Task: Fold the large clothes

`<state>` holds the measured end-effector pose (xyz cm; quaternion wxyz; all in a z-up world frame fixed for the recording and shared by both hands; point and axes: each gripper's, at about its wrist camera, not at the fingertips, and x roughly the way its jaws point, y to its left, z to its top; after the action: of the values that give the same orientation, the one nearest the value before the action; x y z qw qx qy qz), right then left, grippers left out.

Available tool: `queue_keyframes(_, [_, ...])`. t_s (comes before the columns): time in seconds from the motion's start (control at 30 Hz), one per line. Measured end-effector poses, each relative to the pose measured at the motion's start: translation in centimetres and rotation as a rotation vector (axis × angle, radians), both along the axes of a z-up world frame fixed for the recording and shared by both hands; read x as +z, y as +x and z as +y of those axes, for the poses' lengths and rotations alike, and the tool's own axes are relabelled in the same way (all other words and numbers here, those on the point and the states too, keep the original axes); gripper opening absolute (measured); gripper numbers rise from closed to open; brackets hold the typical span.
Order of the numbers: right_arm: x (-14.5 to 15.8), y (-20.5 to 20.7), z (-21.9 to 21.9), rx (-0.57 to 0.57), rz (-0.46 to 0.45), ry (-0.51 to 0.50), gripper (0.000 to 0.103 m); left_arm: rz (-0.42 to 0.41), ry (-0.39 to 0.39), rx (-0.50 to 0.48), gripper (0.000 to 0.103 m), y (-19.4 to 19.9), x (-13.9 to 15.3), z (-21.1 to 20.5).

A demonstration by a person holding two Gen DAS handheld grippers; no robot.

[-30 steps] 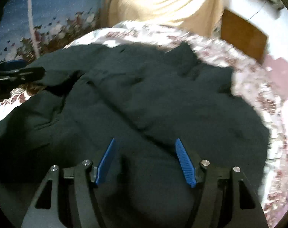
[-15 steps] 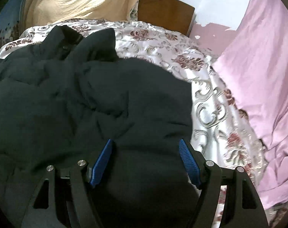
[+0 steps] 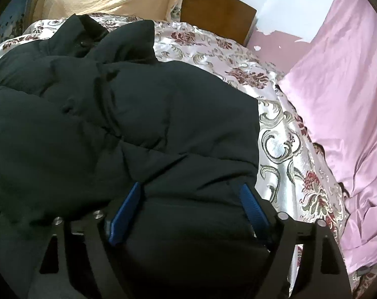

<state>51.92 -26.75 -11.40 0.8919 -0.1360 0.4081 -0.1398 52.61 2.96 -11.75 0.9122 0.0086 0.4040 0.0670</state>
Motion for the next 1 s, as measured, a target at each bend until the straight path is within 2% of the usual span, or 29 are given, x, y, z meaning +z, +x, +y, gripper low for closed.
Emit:
queue_keyframes(0.27, [-0.4, 0.6, -0.2, -0.009, 0.015, 0.02, 0.084, 0.004, -0.014, -0.004, 0.103, 0.2, -0.1, 0.3])
queue_keyframes(0.33, [-0.6, 0.6, -0.5, -0.007, 0.022, 0.062, 0.085, 0.006, -0.016, -0.003, 0.103, 0.2, -0.1, 0.3])
queue_keyframes(0.53, [-1.2, 1.2, -3.7, -0.008, 0.042, 0.314, 0.095, 0.008, -0.016, -0.003, 0.103, 0.3, -0.1, 0.3])
queue_keyframes(0.77, [-1.8, 1.8, -4.1, -0.031, 0.047, 0.318, 0.101, 0.007, -0.018, -0.004, 0.103, 0.3, -0.1, 0.3])
queue_keyframes(1.0, [-1.7, 1.5, -4.7, -0.034, 0.033, 0.37, 0.102, -0.005, -0.04, -0.003, 0.103, 0.1, -0.2, 0.5])
